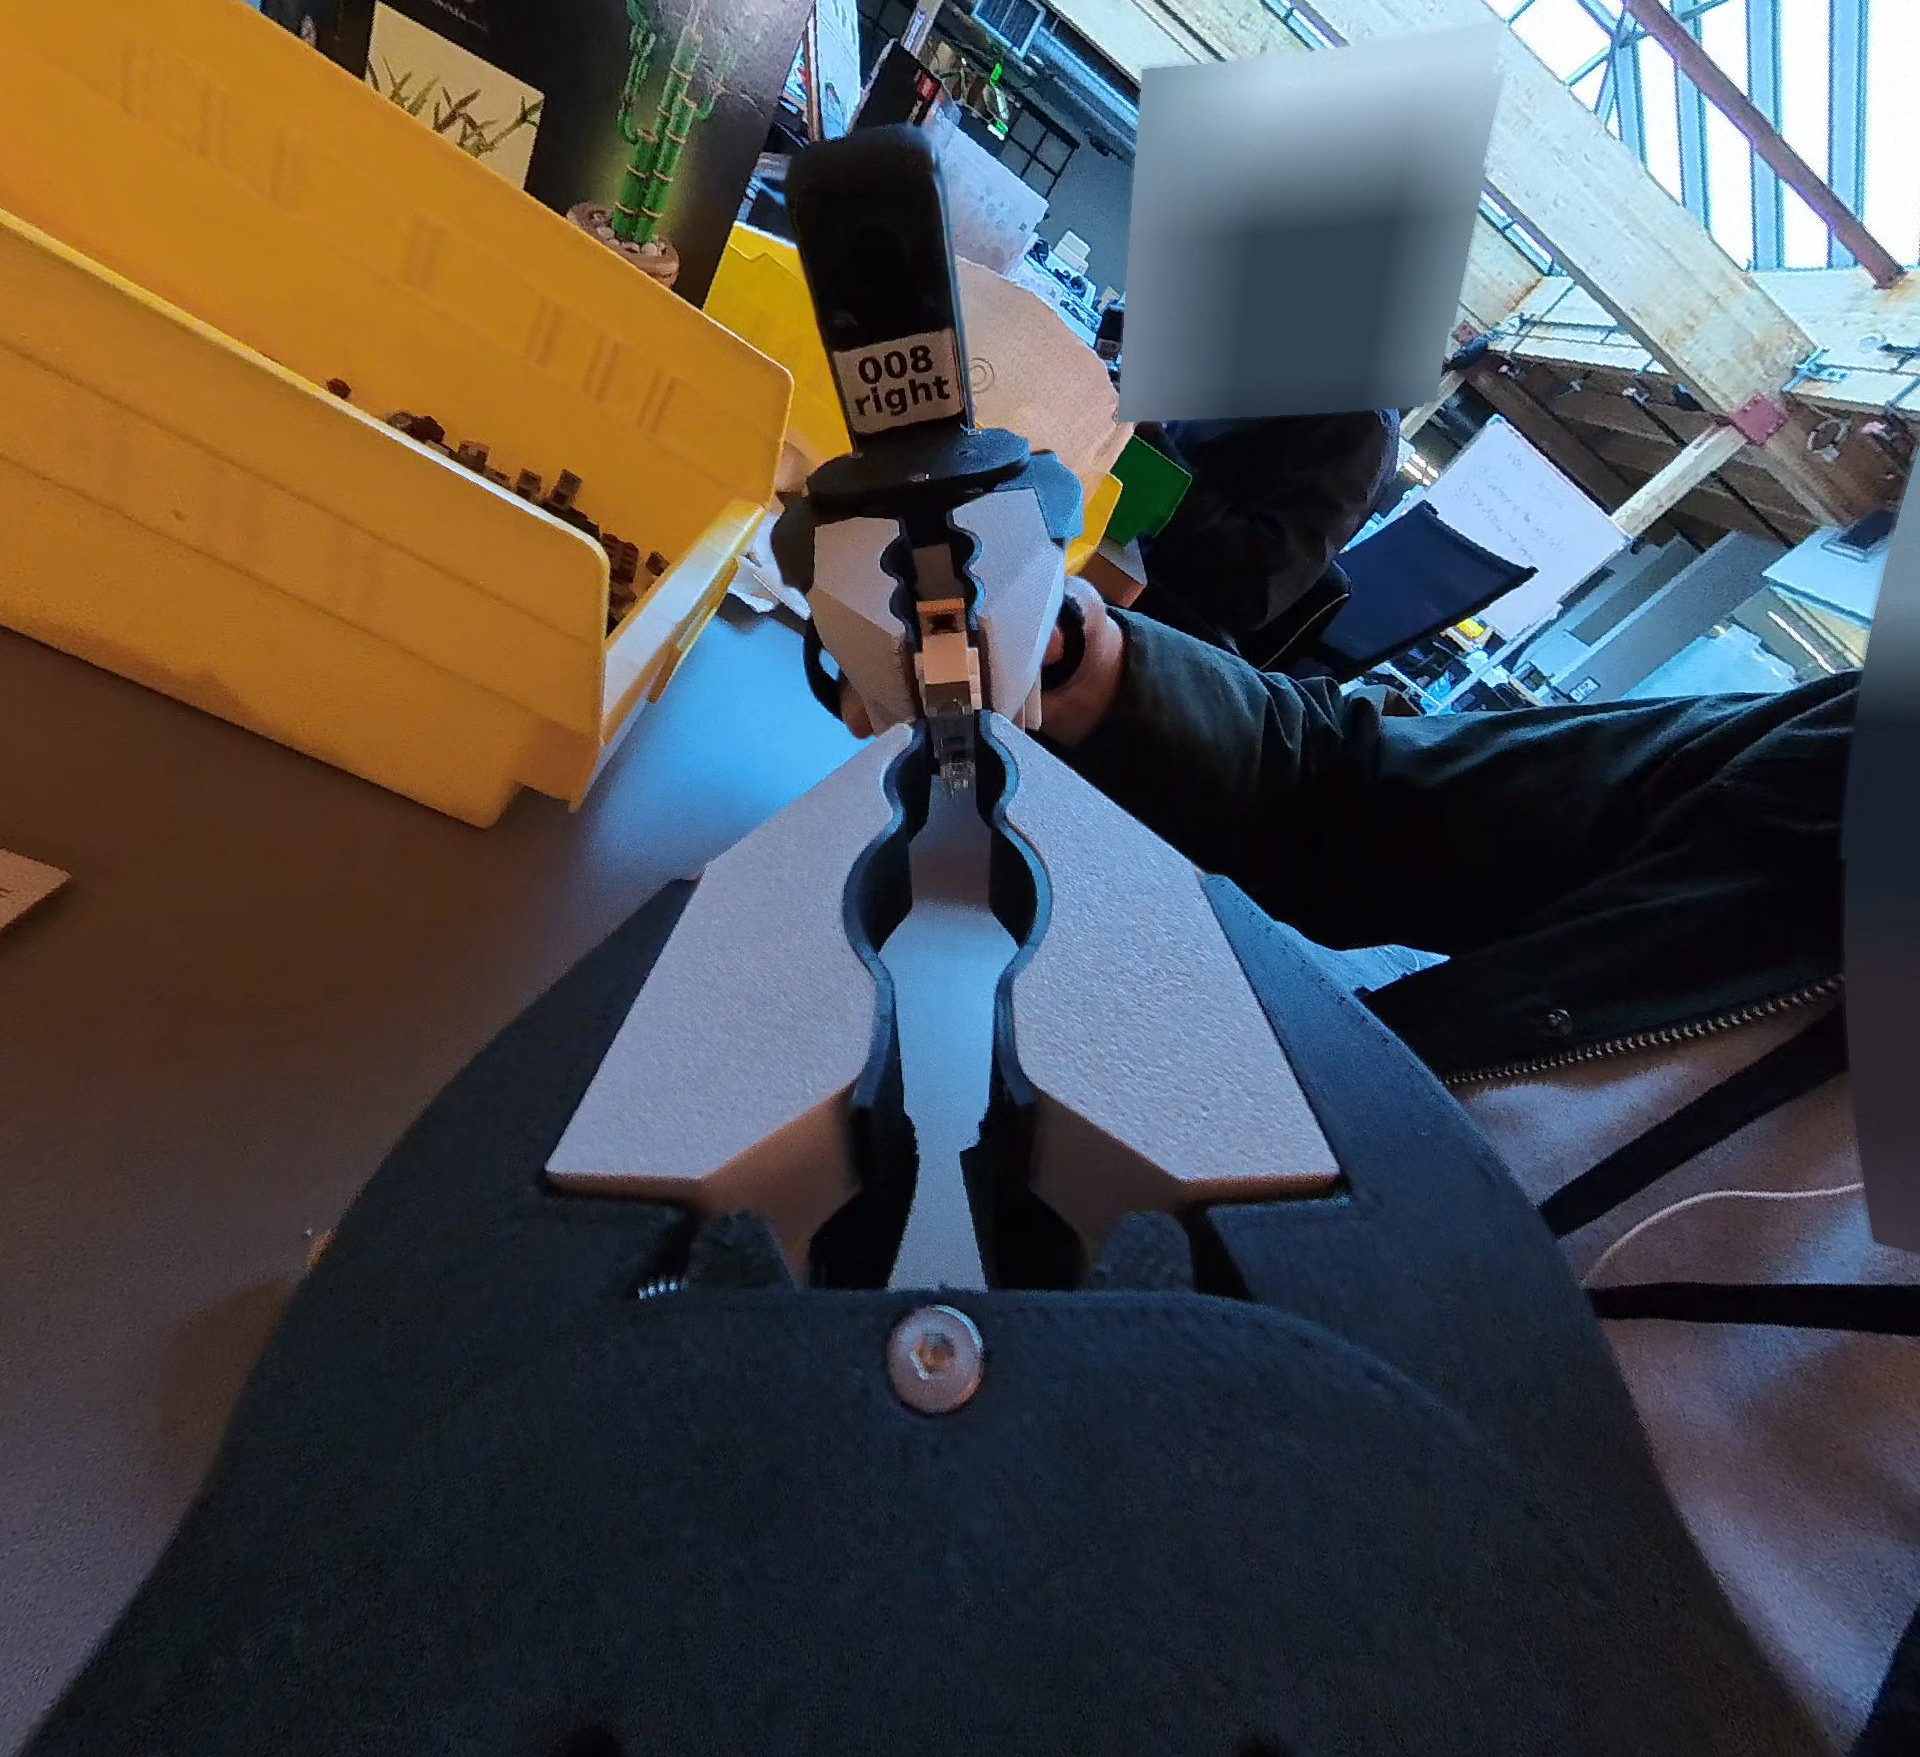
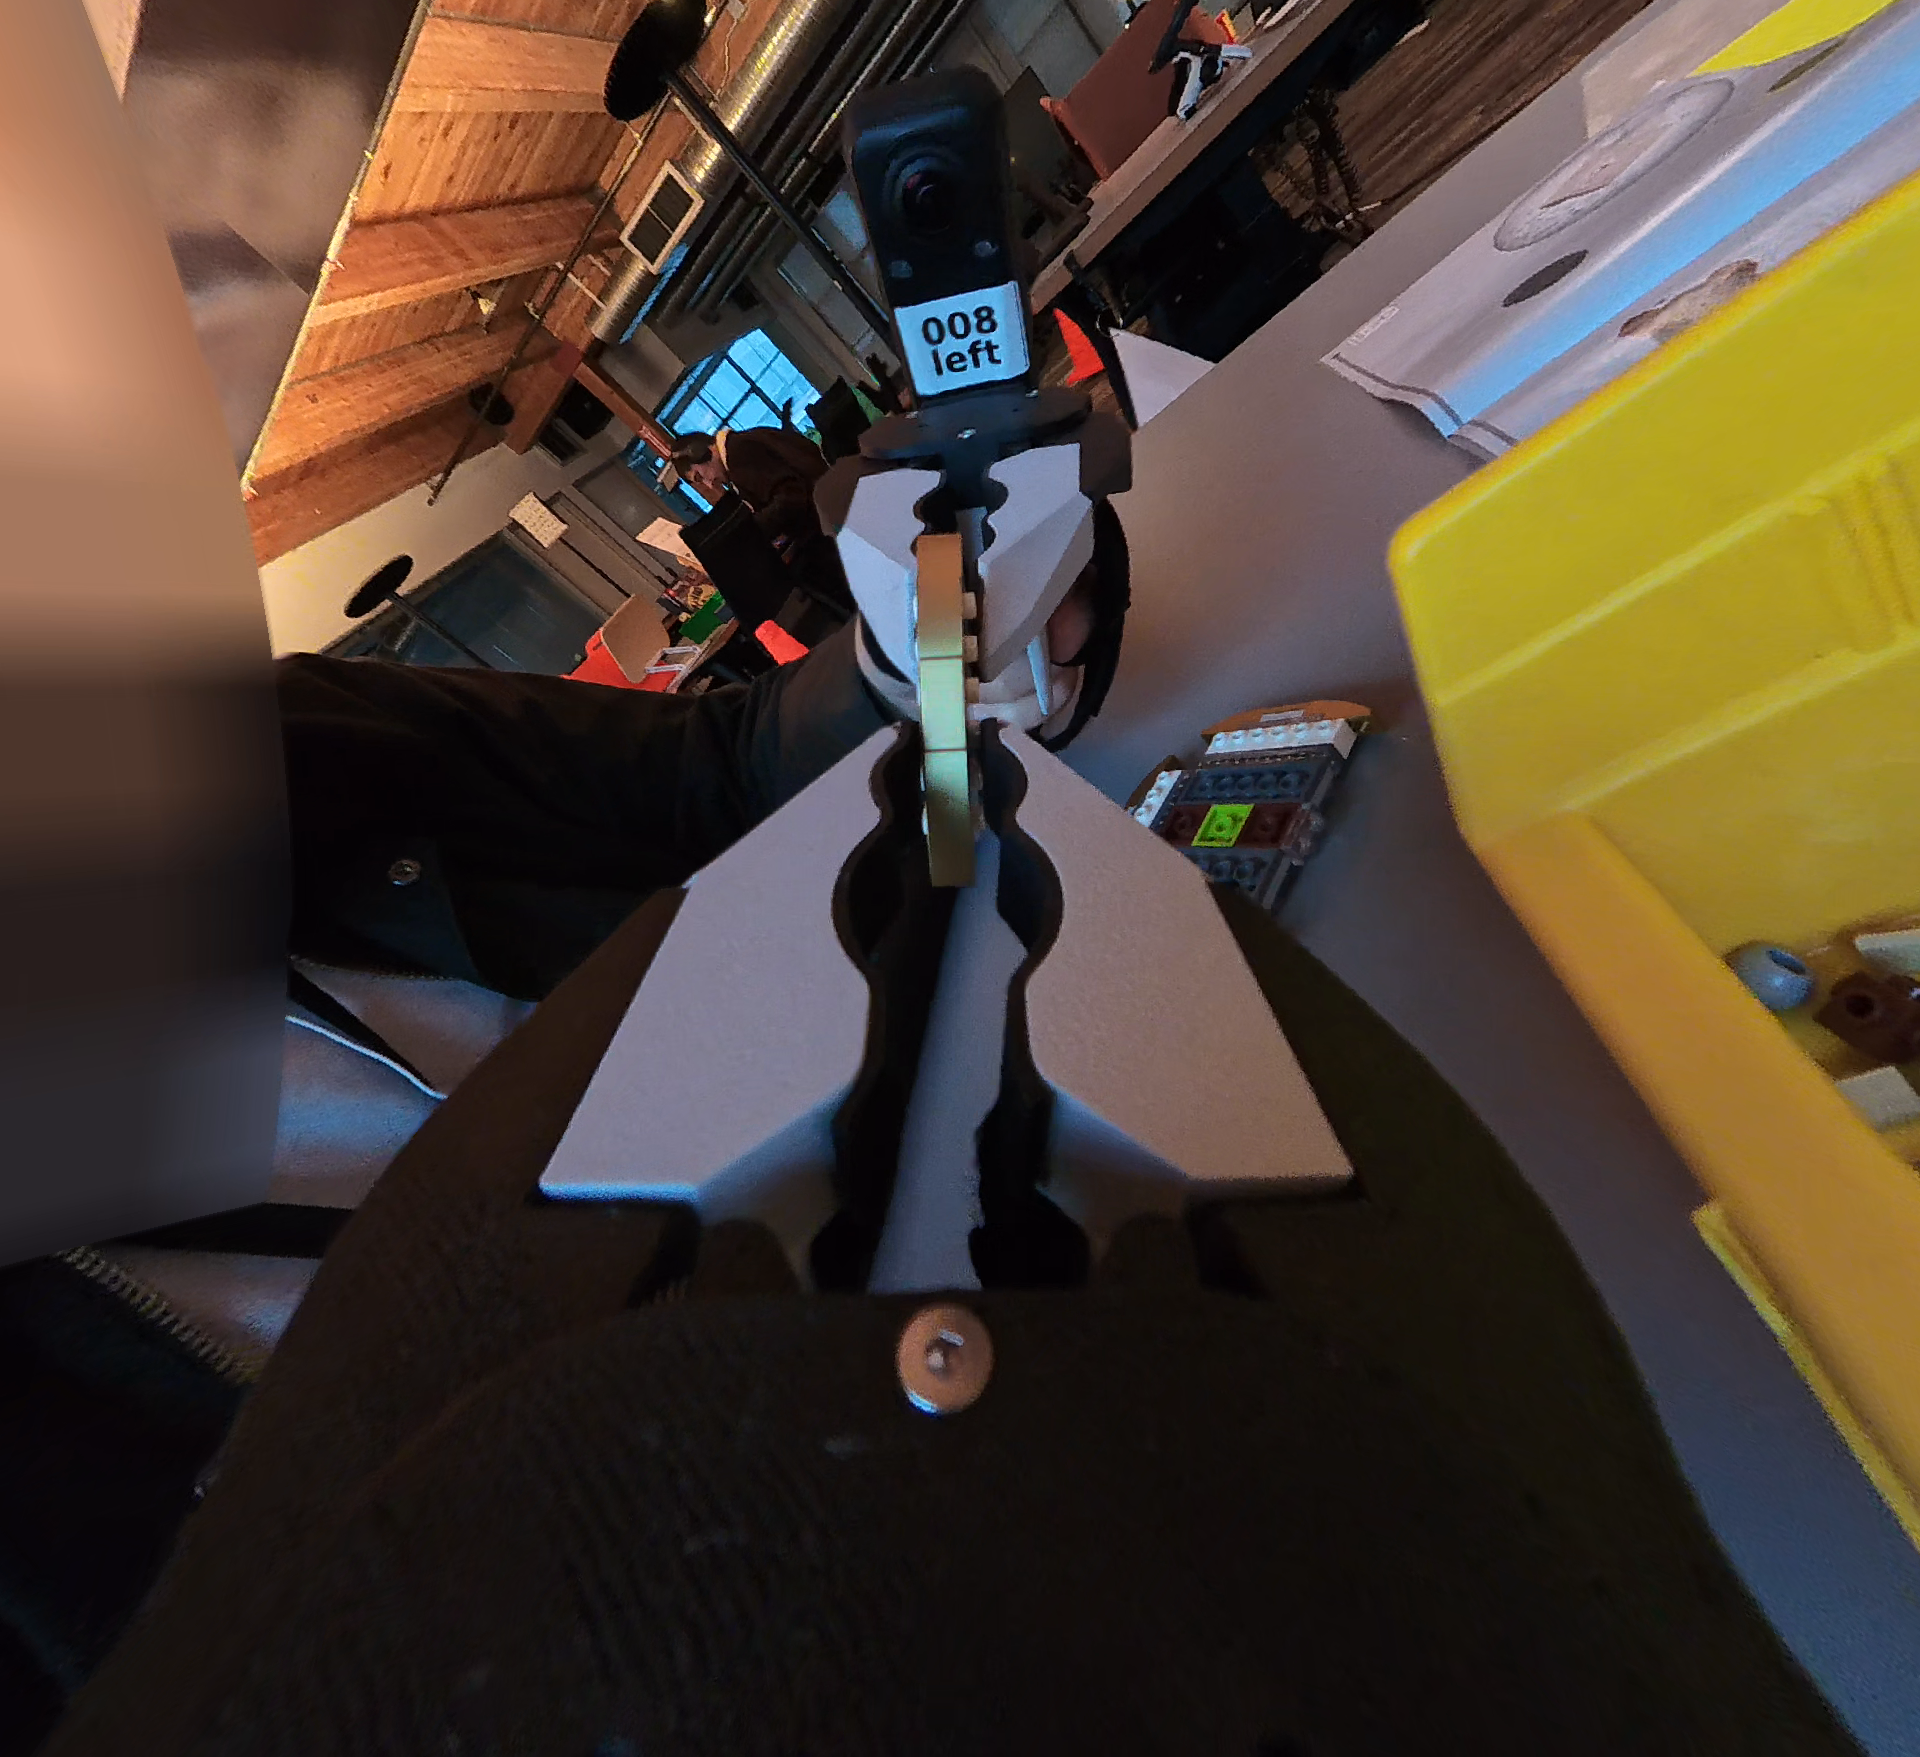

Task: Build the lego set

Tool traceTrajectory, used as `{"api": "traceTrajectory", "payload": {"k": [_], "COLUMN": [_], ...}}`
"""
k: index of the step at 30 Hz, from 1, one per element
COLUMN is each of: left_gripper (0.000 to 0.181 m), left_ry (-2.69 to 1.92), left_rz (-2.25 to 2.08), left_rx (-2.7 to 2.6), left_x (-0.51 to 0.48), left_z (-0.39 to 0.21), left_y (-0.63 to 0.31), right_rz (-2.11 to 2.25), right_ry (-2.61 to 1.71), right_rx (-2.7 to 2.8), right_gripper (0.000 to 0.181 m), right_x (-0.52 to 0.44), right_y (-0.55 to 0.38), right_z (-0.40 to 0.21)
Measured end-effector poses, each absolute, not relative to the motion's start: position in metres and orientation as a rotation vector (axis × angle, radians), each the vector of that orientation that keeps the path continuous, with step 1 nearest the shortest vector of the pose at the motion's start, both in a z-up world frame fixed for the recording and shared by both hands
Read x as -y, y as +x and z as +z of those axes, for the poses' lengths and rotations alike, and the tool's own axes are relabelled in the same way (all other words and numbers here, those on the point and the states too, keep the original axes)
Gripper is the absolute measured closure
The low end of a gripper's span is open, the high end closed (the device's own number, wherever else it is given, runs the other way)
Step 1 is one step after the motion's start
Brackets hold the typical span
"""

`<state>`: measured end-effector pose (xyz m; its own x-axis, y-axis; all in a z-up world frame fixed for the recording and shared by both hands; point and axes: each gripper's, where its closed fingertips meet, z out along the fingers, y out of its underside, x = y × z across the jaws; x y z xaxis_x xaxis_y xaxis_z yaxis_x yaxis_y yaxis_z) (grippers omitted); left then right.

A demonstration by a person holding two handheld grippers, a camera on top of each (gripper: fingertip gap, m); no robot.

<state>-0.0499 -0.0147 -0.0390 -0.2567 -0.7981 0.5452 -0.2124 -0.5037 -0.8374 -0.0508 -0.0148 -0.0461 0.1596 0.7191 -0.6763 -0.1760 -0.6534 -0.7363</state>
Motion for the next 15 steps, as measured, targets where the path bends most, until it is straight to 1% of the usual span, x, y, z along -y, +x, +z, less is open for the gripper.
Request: {"api": "traceTrajectory", "payload": {"k": [1, 3, 4, 5, 6, 15], "left_gripper": [0.175, 0.175, 0.175, 0.175, 0.175, 0.175], "left_ry": [-1.578, -1.594, -1.594, -1.598, -1.611, -1.536], "left_rz": [-1.81, -1.789, -1.788, -1.794, -1.787, -1.927], "left_rx": [-1.241, -1.27, -1.284, -1.298, -1.307, -1.317], "left_x": [0.015, 0.017, 0.019, 0.021, 0.022, 0.033], "left_z": [-0.04, -0.045, -0.046, -0.047, -0.048, -0.035], "left_y": [-0.05, -0.05, -0.05, -0.049, -0.049, -0.053], "right_rz": [1.563, 1.53, 1.515, 1.493, 1.477, 1.746], "right_ry": [-1.724, -1.726, -1.733, -1.746, -1.755, -1.735], "right_rx": [0.539, 0.551, 0.561, 0.576, 0.592, 0.543], "right_gripper": [0.172, 0.159, 0.163, 0.172, 0.173, 0.174], "right_x": [0.015, 0.015, 0.015, 0.016, 0.016, 0.028], "right_y": [-0.052, -0.055, -0.057, -0.058, -0.058, -0.062], "right_z": [-0.047, -0.046, -0.047, -0.05, -0.052, -0.04]}}
